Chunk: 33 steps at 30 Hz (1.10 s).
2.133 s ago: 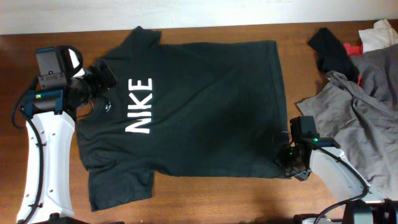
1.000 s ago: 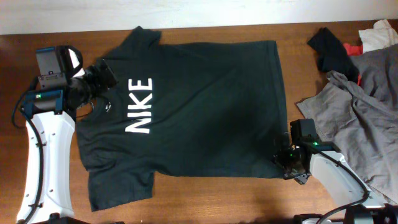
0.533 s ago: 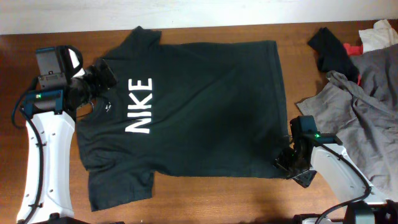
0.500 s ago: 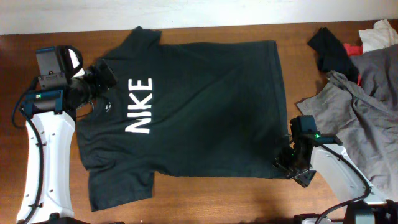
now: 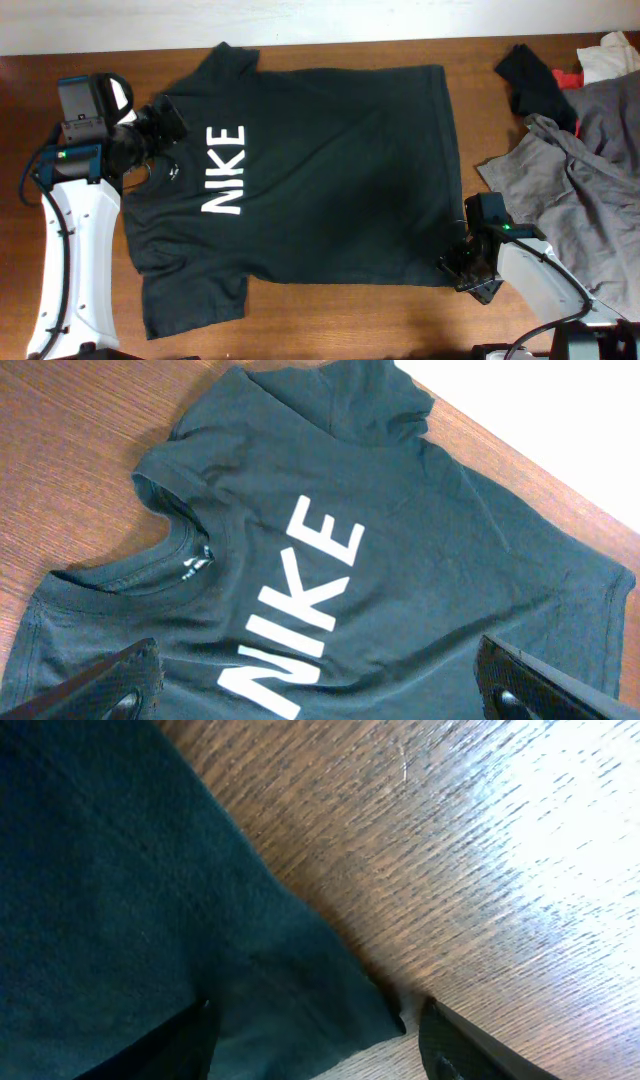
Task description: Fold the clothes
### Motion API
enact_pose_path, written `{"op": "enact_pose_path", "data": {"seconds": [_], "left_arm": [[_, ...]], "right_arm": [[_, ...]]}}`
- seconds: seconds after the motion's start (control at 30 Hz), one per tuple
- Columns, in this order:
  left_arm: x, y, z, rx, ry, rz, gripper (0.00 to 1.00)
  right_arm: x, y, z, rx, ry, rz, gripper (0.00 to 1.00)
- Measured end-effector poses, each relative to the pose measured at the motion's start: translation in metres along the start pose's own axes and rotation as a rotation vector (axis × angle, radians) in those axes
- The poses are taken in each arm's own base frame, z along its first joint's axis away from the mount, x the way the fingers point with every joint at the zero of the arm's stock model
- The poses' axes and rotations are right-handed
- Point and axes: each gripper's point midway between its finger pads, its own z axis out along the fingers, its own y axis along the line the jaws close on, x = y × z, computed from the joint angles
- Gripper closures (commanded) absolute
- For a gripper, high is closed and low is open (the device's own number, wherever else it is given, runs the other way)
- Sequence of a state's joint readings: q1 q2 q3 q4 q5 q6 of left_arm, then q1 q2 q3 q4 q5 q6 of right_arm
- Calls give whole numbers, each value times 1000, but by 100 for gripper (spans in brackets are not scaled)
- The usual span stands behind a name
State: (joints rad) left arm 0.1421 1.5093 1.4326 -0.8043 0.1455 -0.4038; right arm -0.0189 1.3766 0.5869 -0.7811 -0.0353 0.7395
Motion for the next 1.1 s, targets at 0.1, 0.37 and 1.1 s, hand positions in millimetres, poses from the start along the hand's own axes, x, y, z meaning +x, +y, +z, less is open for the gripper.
{"op": "enact_pose_path", "data": {"seconds": [0.1,0.37,1.1], "left_arm": [[0,0,0,0,0,0,1],[0,0,0,0,0,0,1],[0,0,0,0,0,0,1]], "right_arm": [[0,0,0,-2,2,2,31],[0,2,0,-11,4,20,5],[3,2,0,-12,14,17,71]]}}
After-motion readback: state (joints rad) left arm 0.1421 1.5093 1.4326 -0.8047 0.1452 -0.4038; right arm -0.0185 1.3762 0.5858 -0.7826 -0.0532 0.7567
